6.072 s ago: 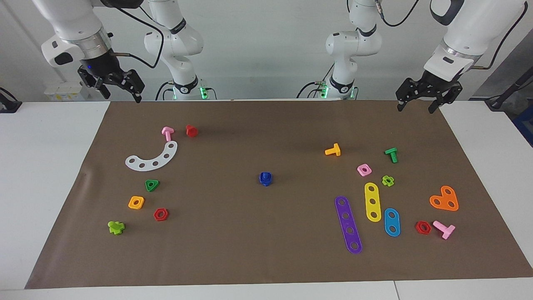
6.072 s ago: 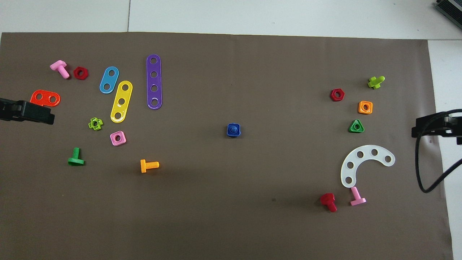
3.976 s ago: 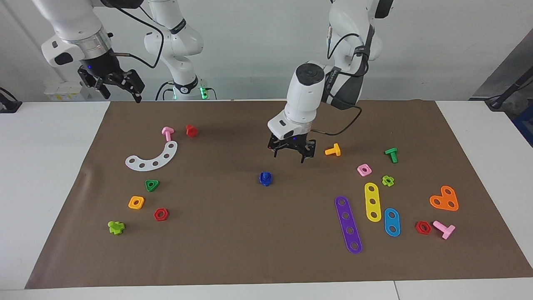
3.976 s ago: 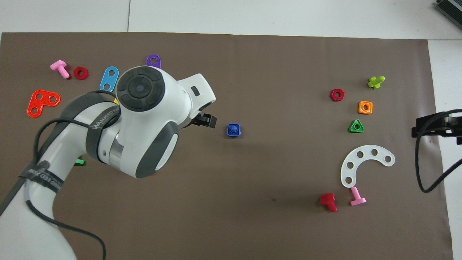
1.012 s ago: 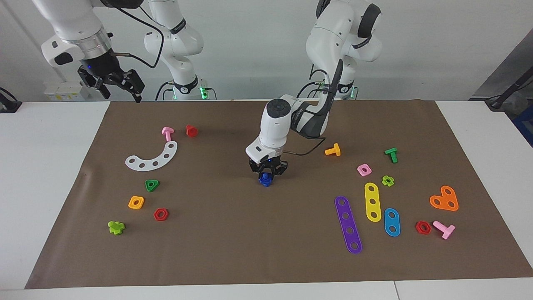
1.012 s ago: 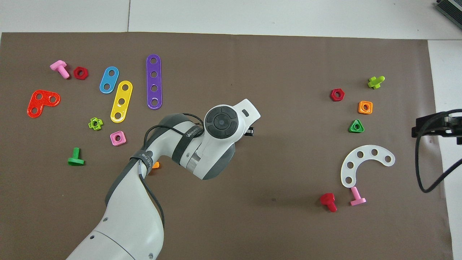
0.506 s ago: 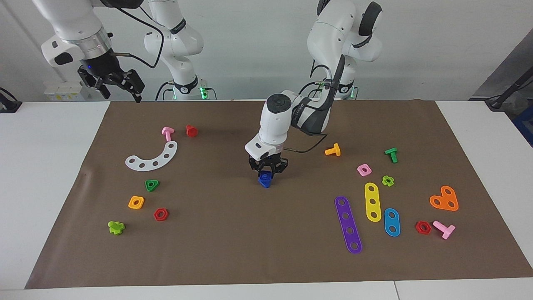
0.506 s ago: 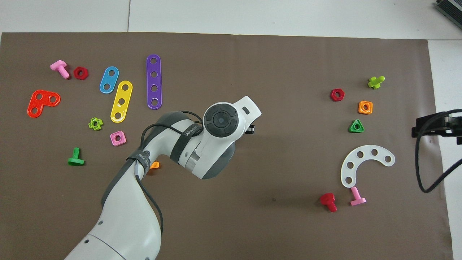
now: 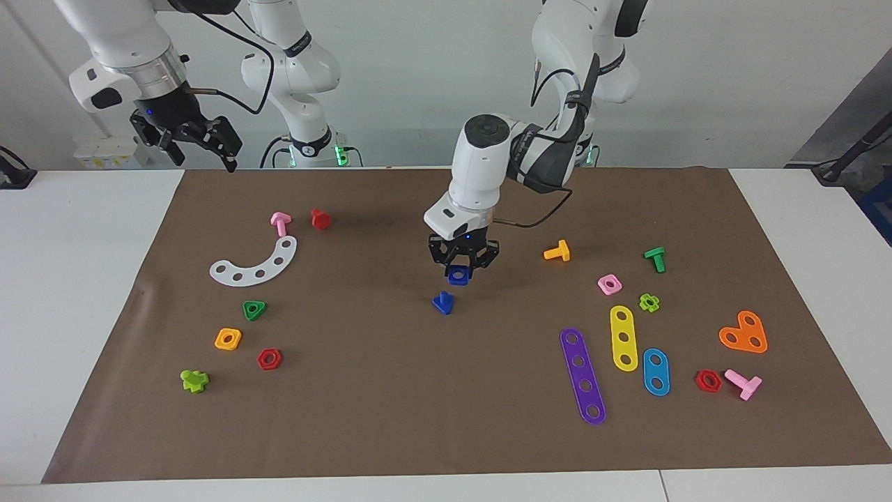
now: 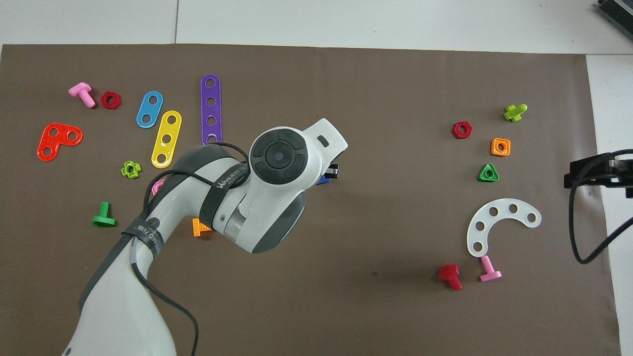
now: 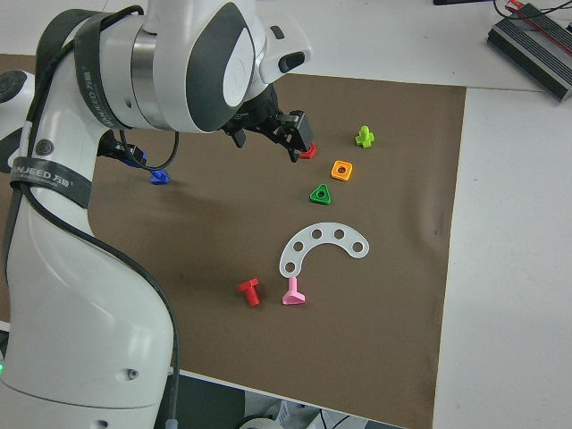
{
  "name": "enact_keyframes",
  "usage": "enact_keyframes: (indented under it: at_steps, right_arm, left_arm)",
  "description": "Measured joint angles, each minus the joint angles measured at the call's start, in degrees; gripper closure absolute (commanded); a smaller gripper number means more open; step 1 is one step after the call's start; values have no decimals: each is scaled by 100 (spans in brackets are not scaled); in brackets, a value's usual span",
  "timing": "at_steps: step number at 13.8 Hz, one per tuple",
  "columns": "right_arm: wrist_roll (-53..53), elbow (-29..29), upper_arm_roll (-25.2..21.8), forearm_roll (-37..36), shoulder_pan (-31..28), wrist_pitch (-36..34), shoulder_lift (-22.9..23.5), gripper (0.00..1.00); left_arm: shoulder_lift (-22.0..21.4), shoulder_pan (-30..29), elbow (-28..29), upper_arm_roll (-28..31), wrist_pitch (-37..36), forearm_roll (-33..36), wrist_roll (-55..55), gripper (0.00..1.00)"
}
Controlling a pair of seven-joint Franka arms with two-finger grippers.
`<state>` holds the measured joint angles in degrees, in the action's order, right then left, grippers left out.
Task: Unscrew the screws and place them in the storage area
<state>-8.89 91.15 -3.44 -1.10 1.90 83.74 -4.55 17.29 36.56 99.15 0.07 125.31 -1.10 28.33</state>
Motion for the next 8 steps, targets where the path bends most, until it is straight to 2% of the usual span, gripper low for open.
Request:
enact_keyframes:
  at_steps: [4, 8]
  right_arm:
    - [0, 0, 0, 0, 0, 0, 0, 0]
    - [12, -3, -29, 10, -11, 0, -2, 0]
  left_arm:
    - [-653, -813, 929, 26, -14, 4, -632, 80]
    - [-782, -1959, 1503, 31, 358, 8, -1842, 80]
